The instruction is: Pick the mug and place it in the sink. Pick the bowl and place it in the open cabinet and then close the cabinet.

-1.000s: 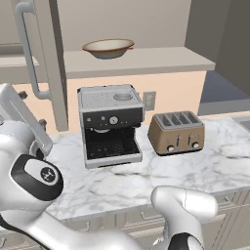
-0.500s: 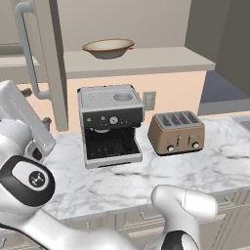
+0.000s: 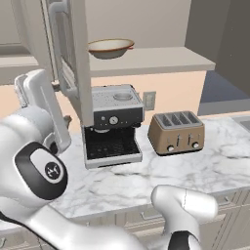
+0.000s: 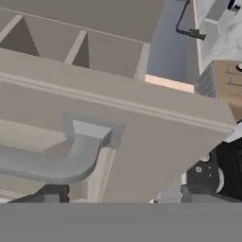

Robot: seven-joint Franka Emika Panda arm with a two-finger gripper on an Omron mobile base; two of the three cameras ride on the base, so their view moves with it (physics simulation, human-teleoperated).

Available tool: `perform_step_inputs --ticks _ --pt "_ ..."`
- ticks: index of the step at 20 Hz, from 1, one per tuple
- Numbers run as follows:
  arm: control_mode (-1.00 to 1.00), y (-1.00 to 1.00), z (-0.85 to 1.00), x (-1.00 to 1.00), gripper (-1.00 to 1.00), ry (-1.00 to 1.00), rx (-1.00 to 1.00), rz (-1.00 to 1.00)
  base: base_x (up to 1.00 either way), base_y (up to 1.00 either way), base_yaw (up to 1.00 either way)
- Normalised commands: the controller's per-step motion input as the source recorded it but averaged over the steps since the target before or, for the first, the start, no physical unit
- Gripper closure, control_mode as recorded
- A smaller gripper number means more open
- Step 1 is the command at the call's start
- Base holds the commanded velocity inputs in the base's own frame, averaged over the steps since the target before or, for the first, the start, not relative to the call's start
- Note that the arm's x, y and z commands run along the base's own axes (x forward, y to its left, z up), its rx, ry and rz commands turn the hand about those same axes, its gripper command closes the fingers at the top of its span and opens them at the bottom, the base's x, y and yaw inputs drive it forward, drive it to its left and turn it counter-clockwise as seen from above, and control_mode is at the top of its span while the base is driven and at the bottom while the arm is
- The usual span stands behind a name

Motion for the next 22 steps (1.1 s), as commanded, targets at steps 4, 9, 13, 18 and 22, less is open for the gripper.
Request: perform_step_inputs --ticks 4,9,13,18,22 --pt "-1.0 -0.93 0.0 -0.2 -1.0 -0.12 0.32 0.0 0.0 0.0 0.0" --pt "-1.0 -0.76 0.0 0.05 -1.0 -0.03 0.25 0.0 0.0 0.0 0.0" --pt "-1.0 -0.72 -0.07 0.39 -1.0 0.0 0.21 0.04 0.0 0.0 0.0" --pt "-1.0 -0.59 -0.35 0.85 -1.0 0.01 0.17 0.07 0.0 0.0 0.0" --pt "-1.0 -0.6 -0.41 1.0 -1.0 0.01 0.19 0.14 0.0 0.0 0.0"
